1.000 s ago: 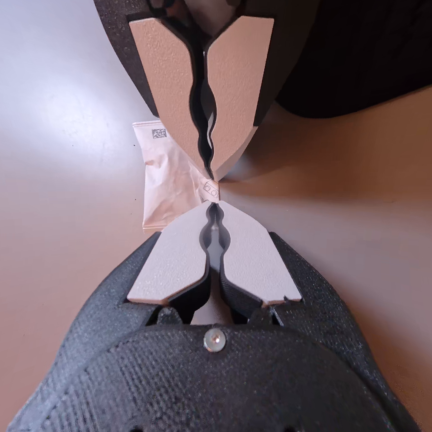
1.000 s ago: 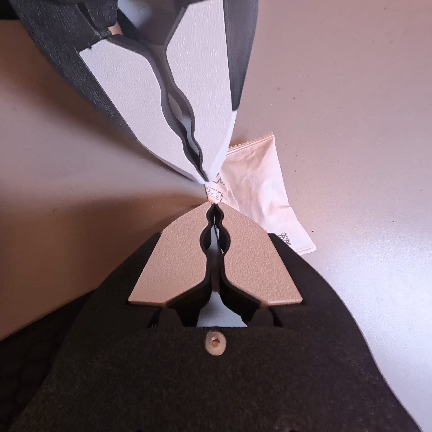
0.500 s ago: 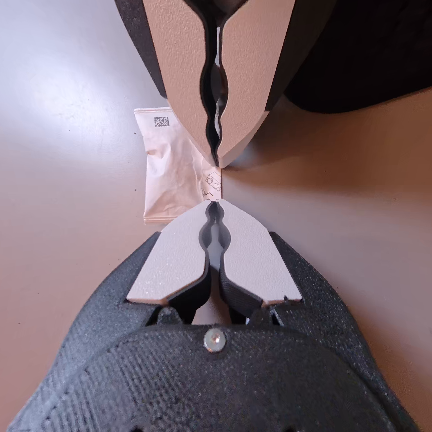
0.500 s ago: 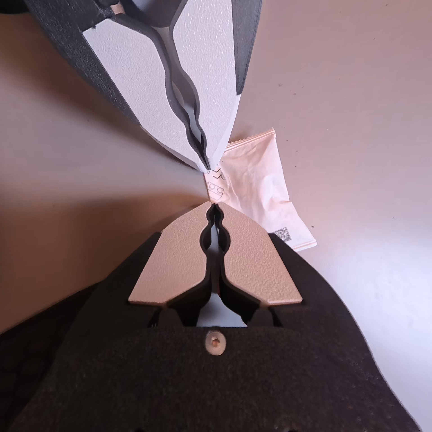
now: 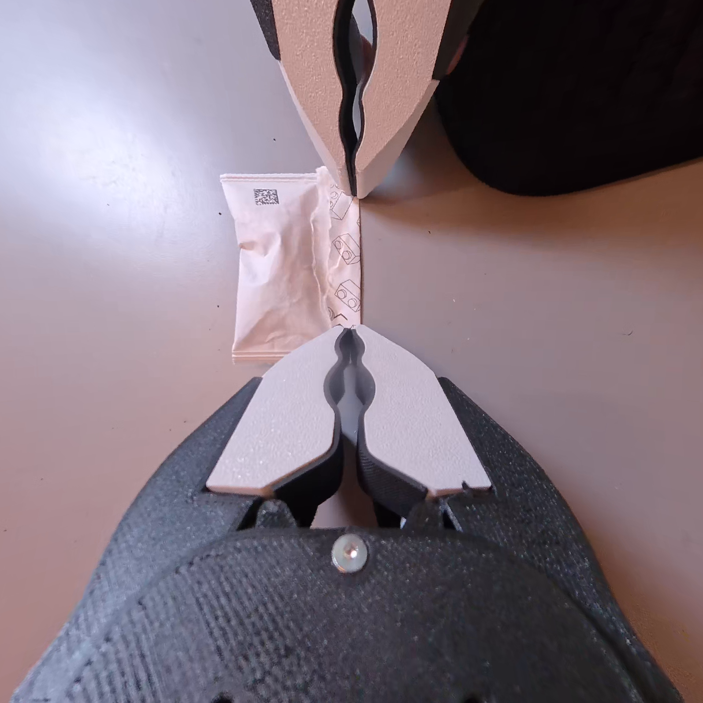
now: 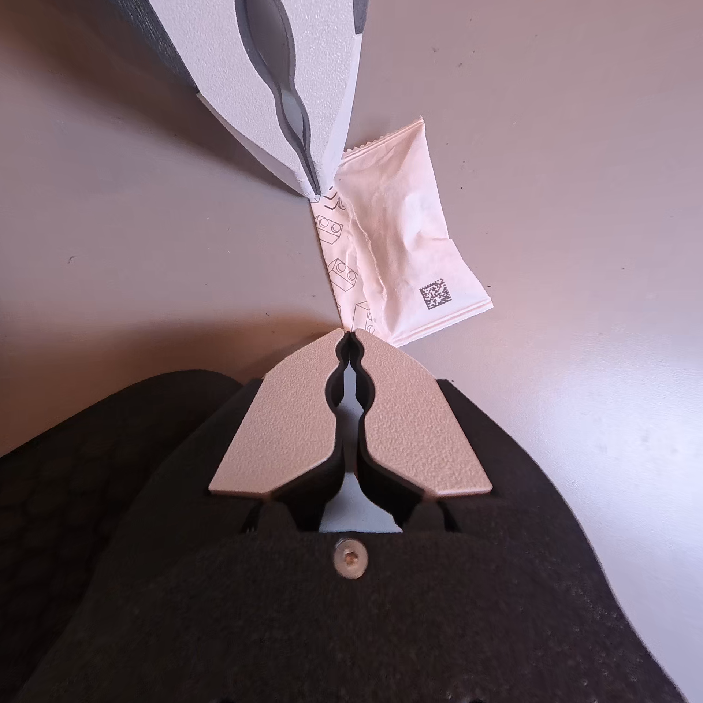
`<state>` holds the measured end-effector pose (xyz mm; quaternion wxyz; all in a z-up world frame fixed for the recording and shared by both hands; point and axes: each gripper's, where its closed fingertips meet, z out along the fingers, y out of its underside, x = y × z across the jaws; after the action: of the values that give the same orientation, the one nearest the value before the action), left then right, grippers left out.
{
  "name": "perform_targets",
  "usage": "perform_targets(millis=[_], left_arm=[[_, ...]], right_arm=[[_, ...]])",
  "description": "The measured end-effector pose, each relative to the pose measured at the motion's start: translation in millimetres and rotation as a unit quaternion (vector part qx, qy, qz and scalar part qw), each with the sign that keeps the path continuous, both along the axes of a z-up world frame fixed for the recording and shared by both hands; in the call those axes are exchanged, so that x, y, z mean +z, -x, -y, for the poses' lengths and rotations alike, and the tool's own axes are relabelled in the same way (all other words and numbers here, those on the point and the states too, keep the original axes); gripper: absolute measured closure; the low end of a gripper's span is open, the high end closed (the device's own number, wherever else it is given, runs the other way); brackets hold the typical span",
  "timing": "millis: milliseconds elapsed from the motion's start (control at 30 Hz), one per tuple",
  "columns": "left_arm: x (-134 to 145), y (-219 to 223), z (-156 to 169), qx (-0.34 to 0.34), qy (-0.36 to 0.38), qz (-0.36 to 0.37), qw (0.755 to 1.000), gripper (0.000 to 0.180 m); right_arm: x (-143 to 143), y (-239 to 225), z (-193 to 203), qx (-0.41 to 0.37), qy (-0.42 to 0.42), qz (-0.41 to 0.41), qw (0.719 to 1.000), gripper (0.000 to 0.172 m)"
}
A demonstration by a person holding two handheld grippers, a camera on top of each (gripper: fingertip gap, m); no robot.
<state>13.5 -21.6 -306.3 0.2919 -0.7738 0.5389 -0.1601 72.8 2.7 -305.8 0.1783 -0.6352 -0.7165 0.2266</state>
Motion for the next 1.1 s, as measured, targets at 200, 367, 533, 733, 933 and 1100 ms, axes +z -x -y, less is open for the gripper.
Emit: perform_targets(millis=[200, 367, 533, 733, 933, 1100], left_arm=[[0.4, -0.1, -0.1, -0.005, -0.029, -0.008, 1.0, 0.18], [0.7, -0.5, -0.1, -0.01, -0.036, -0.004, 0.999, 0.18], [1.1, -0.1, 1.1, -0.016, -0.041, 0.004, 0.999, 0.18], [18.5, -1.1, 0.9, -0.031, -0.068, 0.053, 0.996, 0.18], [33.7, -1.6, 2.2, -0.049, -0.119, 0.073, 0.989, 0.18], [48.0, -9.8, -3.2, -0.053, -0.208, 0.07, 0.974, 0.149]], right_arm=[[14.1, -0.9, 2.8, 0.037, 0.015, -0.06, 0.997, 0.172], [6.6, -8.1, -8.9, 0.045, -0.046, -0.039, 0.997, 0.147], [2.1, -5.2, -10.7, 0.042, -0.05, -0.038, 0.997, 0.144], [5.4, -0.7, -7.0, 0.033, -0.023, -0.055, 0.998, 0.167], [15.8, 2.3, -2.1, 0.003, 0.076, -0.084, 0.994, 0.169], [27.1, 4.1, 0.6, -0.023, 0.157, -0.108, 0.981, 0.169]])
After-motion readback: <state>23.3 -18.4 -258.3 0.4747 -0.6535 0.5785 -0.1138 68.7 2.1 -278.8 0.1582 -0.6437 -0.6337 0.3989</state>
